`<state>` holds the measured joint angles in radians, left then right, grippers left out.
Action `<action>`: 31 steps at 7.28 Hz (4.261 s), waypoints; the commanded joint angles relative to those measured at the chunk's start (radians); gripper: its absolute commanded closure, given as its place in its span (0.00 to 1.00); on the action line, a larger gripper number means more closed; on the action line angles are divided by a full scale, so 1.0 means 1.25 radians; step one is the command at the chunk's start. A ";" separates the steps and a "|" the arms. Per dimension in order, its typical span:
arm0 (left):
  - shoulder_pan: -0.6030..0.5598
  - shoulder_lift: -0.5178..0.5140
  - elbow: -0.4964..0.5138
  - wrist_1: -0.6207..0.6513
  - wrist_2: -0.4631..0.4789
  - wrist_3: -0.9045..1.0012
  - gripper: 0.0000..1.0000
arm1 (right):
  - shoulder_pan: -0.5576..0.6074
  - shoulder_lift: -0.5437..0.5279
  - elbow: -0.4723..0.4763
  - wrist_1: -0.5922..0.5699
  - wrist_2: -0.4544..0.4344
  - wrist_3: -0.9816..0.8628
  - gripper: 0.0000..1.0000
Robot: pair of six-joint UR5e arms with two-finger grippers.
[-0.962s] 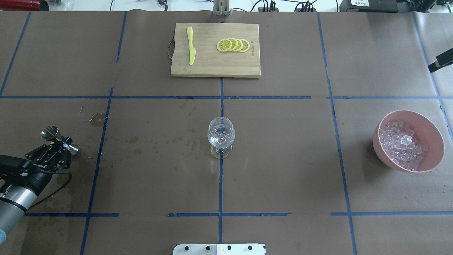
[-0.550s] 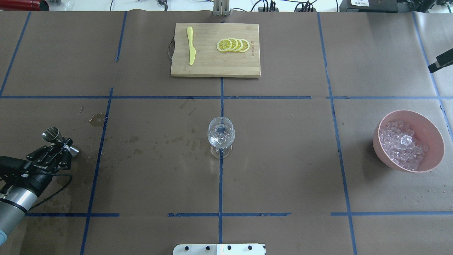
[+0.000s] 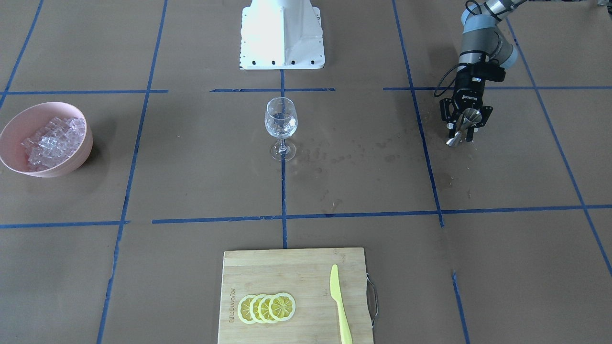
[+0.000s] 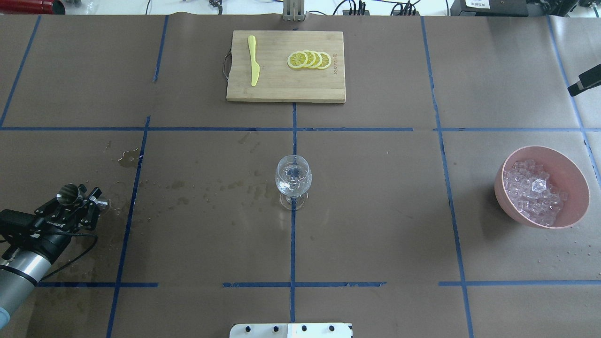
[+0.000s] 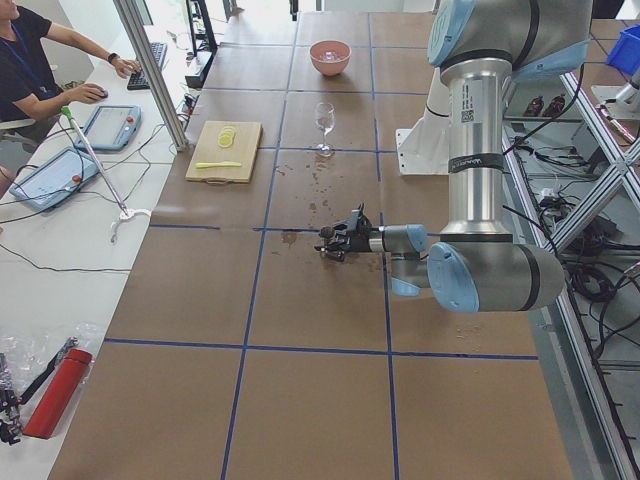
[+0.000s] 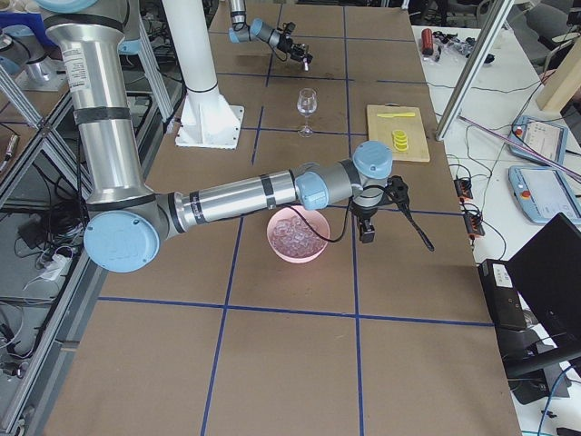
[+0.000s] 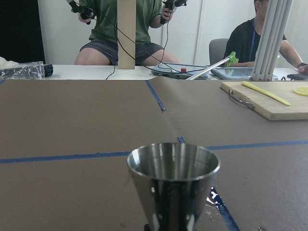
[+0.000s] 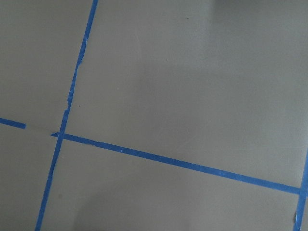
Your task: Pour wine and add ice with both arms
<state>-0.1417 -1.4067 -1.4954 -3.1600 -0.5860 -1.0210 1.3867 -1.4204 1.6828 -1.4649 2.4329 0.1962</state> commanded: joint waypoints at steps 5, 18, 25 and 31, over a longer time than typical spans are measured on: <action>0.000 0.030 -0.025 0.000 -0.074 0.044 0.01 | 0.000 0.000 0.000 0.000 0.017 0.004 0.00; -0.645 0.334 -0.108 0.001 -1.111 0.406 0.00 | -0.266 -0.251 0.171 0.241 -0.088 0.580 0.00; -0.690 0.333 -0.096 -0.009 -1.128 0.397 0.00 | -0.308 -0.250 0.111 0.249 -0.106 0.589 0.34; -0.705 0.331 -0.100 -0.012 -1.131 0.397 0.00 | -0.221 -0.255 0.257 0.254 -0.018 0.600 1.00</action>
<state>-1.0185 -0.9918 -1.6180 -3.1740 -1.9989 -0.5246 1.0465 -1.7362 1.8979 -1.1481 2.3434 0.9328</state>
